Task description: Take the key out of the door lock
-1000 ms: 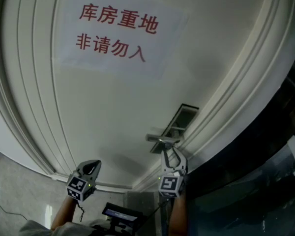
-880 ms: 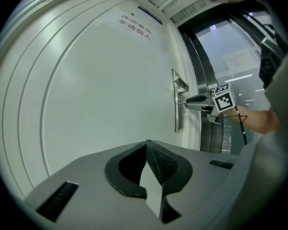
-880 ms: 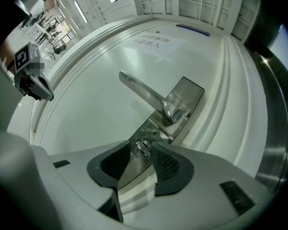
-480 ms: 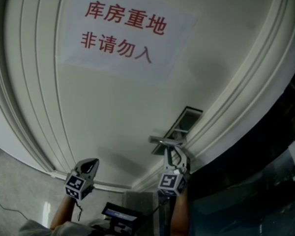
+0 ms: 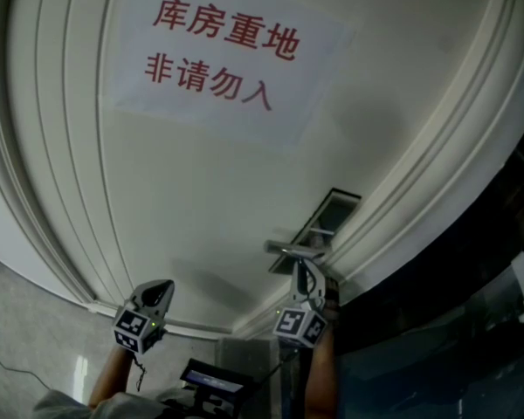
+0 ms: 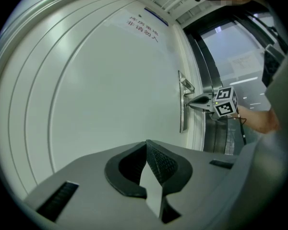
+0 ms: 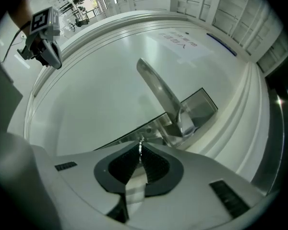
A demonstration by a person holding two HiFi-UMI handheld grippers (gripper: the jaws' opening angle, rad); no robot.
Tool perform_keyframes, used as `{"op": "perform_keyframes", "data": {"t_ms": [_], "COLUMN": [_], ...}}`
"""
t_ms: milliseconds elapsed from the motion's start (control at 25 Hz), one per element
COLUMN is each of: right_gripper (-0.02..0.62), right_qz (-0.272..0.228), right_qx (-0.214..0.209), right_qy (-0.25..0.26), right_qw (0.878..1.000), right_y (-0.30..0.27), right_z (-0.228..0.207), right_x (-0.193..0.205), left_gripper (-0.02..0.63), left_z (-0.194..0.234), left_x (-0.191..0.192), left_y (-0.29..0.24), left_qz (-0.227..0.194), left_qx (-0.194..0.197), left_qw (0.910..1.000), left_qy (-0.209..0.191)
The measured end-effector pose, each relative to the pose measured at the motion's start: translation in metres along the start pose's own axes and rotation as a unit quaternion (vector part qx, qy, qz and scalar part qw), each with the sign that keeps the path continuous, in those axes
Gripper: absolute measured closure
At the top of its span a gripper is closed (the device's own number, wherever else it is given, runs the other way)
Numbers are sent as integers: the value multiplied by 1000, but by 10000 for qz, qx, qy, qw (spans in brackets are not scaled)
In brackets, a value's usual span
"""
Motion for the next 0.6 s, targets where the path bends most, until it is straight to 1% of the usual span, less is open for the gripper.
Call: {"op": "perform_keyframes", "data": {"t_ms": [600], "right_gripper": [571], "right_qz": [63], "right_qx": [-65], "right_qy": [414], "right_qw": [9991], "right_y": [0], "right_z": [1], "right_x": [-1], "left_gripper": [600], "left_z": [-4], "left_x": [0], "left_y": [1], "left_qz": [-28], "left_qx": [-24], "left_qw": [10000], "left_qy": [20]}}
Point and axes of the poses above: the fingertips, and each gripper's own axes: y backward along the fingers, z to its left, x out of its underside, the point moved 10 cm from there along y, backward along the fingers, and after that the axes turned 13 degrees about -y, right-handed, at the moved point
